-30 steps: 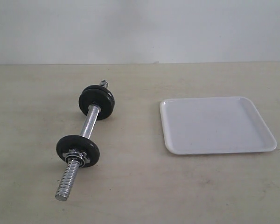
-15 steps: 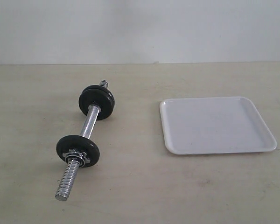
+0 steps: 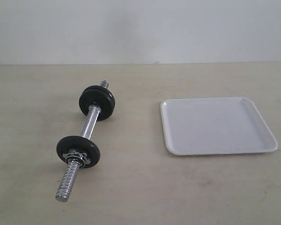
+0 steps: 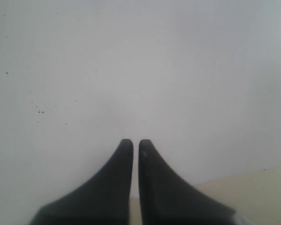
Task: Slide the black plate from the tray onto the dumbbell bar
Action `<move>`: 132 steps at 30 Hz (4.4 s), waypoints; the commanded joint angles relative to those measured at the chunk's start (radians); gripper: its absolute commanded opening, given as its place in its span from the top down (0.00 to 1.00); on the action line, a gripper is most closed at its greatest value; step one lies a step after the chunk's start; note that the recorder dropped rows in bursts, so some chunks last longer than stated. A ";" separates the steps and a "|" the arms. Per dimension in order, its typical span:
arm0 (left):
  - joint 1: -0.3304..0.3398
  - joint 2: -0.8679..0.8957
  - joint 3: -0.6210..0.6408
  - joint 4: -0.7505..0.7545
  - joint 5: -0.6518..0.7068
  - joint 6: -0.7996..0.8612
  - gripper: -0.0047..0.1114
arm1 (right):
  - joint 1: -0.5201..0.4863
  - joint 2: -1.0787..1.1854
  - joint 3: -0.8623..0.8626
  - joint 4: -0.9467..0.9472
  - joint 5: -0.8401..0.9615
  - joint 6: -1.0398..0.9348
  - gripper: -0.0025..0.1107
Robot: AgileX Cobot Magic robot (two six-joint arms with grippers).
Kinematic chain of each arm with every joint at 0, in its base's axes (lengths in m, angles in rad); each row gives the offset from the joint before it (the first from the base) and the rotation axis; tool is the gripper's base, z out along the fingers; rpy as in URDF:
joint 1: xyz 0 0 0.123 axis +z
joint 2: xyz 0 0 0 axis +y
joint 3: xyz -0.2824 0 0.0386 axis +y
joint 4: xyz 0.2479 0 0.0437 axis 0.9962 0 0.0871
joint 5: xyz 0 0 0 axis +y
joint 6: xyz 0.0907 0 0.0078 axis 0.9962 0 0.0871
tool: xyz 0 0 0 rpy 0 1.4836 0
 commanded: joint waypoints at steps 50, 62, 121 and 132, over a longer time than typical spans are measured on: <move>0.002 0.003 0.216 0.434 0.068 -0.234 0.93 | -0.001 0.002 -0.001 0.004 -0.020 0.004 0.98; 0.002 -0.113 0.377 0.410 -0.028 -0.241 0.93 | -0.001 0.002 -0.001 0.004 -0.020 0.004 0.98; 0.002 -0.113 0.377 0.336 0.143 -0.241 0.93 | -0.001 0.002 -0.001 0.004 -0.020 0.008 0.98; 0.002 -0.113 0.377 0.336 0.143 -0.241 0.93 | -0.001 0.002 -0.001 0.004 -0.020 0.008 0.98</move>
